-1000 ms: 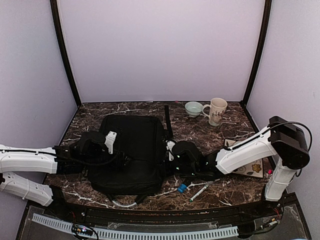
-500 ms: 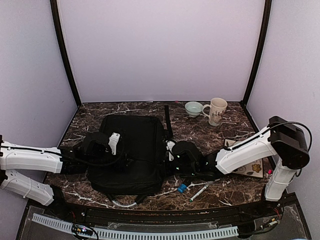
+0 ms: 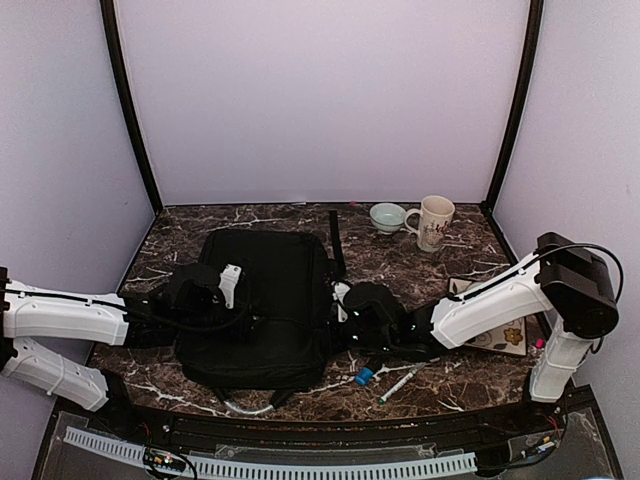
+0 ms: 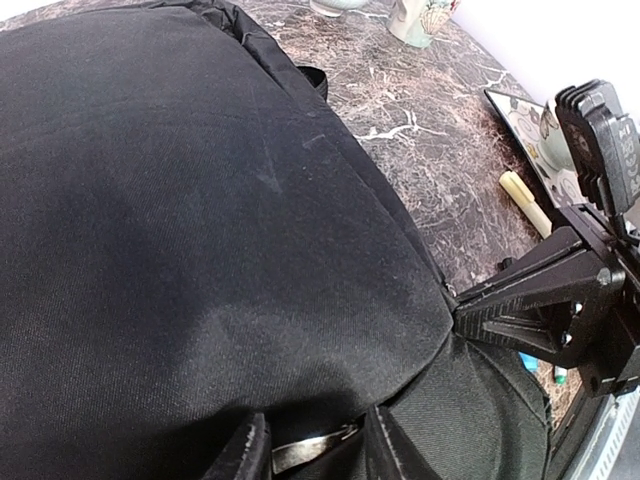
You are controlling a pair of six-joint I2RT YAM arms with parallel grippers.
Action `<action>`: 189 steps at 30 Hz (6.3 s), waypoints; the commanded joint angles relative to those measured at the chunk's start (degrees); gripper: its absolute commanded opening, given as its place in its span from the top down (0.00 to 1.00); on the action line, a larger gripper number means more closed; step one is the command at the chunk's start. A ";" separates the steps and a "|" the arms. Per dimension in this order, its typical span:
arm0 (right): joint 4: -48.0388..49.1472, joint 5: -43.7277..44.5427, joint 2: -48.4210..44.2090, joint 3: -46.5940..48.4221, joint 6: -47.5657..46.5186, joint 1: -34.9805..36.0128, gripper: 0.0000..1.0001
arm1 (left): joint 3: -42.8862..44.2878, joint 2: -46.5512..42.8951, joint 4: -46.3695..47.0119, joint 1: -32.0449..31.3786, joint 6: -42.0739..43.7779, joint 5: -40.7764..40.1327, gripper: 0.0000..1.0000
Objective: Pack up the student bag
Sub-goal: Pick up the second largest pocket of the student bag, then zip the second largest pocket of the bag in the student bag, then pick up the pen from the center of the board.
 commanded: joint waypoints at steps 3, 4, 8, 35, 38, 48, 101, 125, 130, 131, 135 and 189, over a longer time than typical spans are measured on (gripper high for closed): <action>-1.93 -0.73 1.36 -1.05 -1.04 -0.17 1.00 | 0.38 -1.33 -0.49 -0.18 -0.22 2.30 0.70; -1.96 -0.63 1.36 -1.01 -0.98 -0.15 1.00 | 0.44 -1.47 -0.42 -0.18 -0.22 2.40 0.71; -2.12 -0.65 1.28 -0.96 -1.08 -0.14 1.00 | 0.47 -1.86 -0.22 -0.18 -0.37 2.87 0.74; -2.17 -0.74 1.41 -0.93 -1.21 -0.19 1.00 | 0.98 0.56 0.67 -0.24 0.22 2.76 0.82; -2.05 -0.76 1.48 -0.96 -1.21 -0.14 1.00 | 0.80 0.65 1.07 -0.19 0.13 3.48 0.83; -1.98 -0.42 1.17 -1.53 -1.04 -0.15 1.00 | 0.84 0.69 -0.51 -0.27 0.35 0.26 1.00; -7.52 8.59 -4.02 -4.56 0.58 -0.14 1.00 | -2.38 -17.49 -23.48 -0.27 -2.07 -23.36 1.00; -16.07 11.75 -7.31 -3.81 -0.02 0.13 0.69 | -3.93 -19.80 -19.30 -0.27 -0.49 -19.81 0.68; -24.25 16.19 -10.75 -4.42 2.66 0.63 0.51 | -3.67 -19.61 -18.86 -0.27 0.40 -19.23 0.45; -26.32 17.82 -11.70 -4.45 3.84 0.67 0.41 | -3.67 -19.45 -18.32 -0.27 0.73 -19.06 0.42; -35.81 23.12 -13.70 -4.02 8.99 0.92 0.28 | -3.79 -18.22 -15.76 -0.27 2.02 -18.25 0.30; -33.86 21.53 -12.39 -12.71 6.16 -12.18 0.74 | -4.38 -12.42 -7.99 -1.06 5.34 -13.13 0.26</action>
